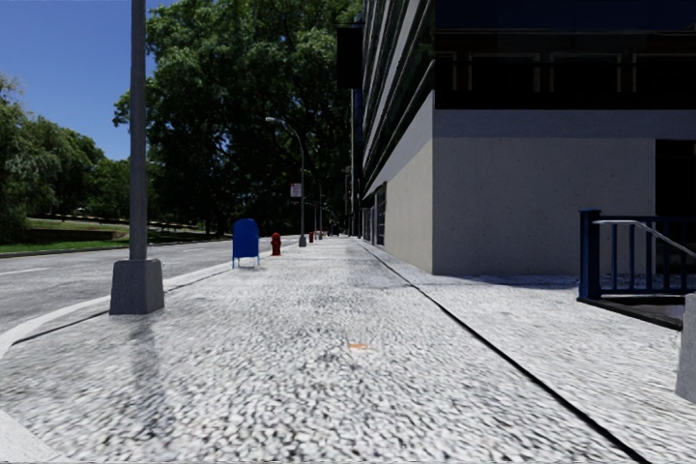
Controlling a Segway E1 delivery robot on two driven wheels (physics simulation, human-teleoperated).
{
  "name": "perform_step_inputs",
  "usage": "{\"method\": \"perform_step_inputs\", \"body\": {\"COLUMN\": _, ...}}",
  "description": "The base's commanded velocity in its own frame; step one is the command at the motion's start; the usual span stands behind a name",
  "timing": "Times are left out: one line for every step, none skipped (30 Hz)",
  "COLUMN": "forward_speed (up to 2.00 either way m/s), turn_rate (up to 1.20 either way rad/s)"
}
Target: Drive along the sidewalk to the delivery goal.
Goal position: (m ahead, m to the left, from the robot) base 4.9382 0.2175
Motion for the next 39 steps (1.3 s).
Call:
{"method": "perform_step_inputs", "body": {"forward_speed": 2.00, "turn_rate": 0.00}}
{"method": "perform_step_inputs", "body": {"forward_speed": 2.00, "turn_rate": 0.00}}
{"method": "perform_step_inputs", "body": {"forward_speed": 2.00, "turn_rate": 0.00}}
{"method": "perform_step_inputs", "body": {"forward_speed": 2.00, "turn_rate": 0.00}}
{"method": "perform_step_inputs", "body": {"forward_speed": 2.00, "turn_rate": 0.00}}
{"method": "perform_step_inputs", "body": {"forward_speed": 2.00, "turn_rate": 0.00}}
{"method": "perform_step_inputs", "body": {"forward_speed": 2.00, "turn_rate": 0.00}}
{"method": "perform_step_inputs", "body": {"forward_speed": 2.00, "turn_rate": 0.00}}
{"method": "perform_step_inputs", "body": {"forward_speed": 2.00, "turn_rate": 0.02}}
{"method": "perform_step_inputs", "body": {"forward_speed": 2.00, "turn_rate": 0.03}}
{"method": "perform_step_inputs", "body": {"forward_speed": 2.00, "turn_rate": 0.04}}
{"method": "perform_step_inputs", "body": {"forward_speed": 2.00, "turn_rate": 0.04}}
{"method": "perform_step_inputs", "body": {"forward_speed": 2.00, "turn_rate": 0.08}}
{"method": "perform_step_inputs", "body": {"forward_speed": 2.00, "turn_rate": 0.11}}
{"method": "perform_step_inputs", "body": {"forward_speed": 2.00, "turn_rate": 0.12}}
{"method": "perform_step_inputs", "body": {"forward_speed": 2.00, "turn_rate": 0.12}}
{"method": "perform_step_inputs", "body": {"forward_speed": 2.00, "turn_rate": 0.08}}
{"method": "perform_step_inputs", "body": {"forward_speed": 2.00, "turn_rate": 0.03}}
{"method": "perform_step_inputs", "body": {"forward_speed": 2.00, "turn_rate": 0.03}}
{"method": "perform_step_inputs", "body": {"forward_speed": 2.00, "turn_rate": 0.01}}
{"method": "perform_step_inputs", "body": {"forward_speed": 2.00, "turn_rate": 0.01}}
{"method": "perform_step_inputs", "body": {"forward_speed": 2.00, "turn_rate": 0.01}}
{"method": "perform_step_inputs", "body": {"forward_speed": 2.00, "turn_rate": 0.01}}
{"method": "perform_step_inputs", "body": {"forward_speed": 2.00, "turn_rate": 0.01}}
{"method": "perform_step_inputs", "body": {"forward_speed": 2.00, "turn_rate": 0.01}}
{"method": "perform_step_inputs", "body": {"forward_speed": 2.00, "turn_rate": 0.01}}
{"method": "perform_step_inputs", "body": {"forward_speed": 2.00, "turn_rate": 0.01}}
{"method": "perform_step_inputs", "body": {"forward_speed": 2.00, "turn_rate": 0.00}}
{"method": "perform_step_inputs", "body": {"forward_speed": 2.00, "turn_rate": 0.00}}
{"method": "perform_step_inputs", "body": {"forward_speed": 2.00, "turn_rate": 0.00}}
{"method": "perform_step_inputs", "body": {"forward_speed": 2.00, "turn_rate": 0.00}}
{"method": "perform_step_inputs", "body": {"forward_speed": 2.00, "turn_rate": 0.00}}
{"method": "perform_step_inputs", "body": {"forward_speed": 2.00, "turn_rate": 0.00}}
{"method": "perform_step_inputs", "body": {"forward_speed": 2.00, "turn_rate": 0.00}}
{"method": "perform_step_inputs", "body": {"forward_speed": 2.00, "turn_rate": 0.02}}
{"method": "perform_step_inputs", "body": {"forward_speed": 2.00, "turn_rate": 0.08}}
{"method": "perform_step_inputs", "body": {"forward_speed": 1.97, "turn_rate": 0.18}}
{"method": "perform_step_inputs", "body": {"forward_speed": 1.91, "turn_rate": 0.22}}
{"method": "perform_step_inputs", "body": {"forward_speed": 1.91, "turn_rate": 0.22}}
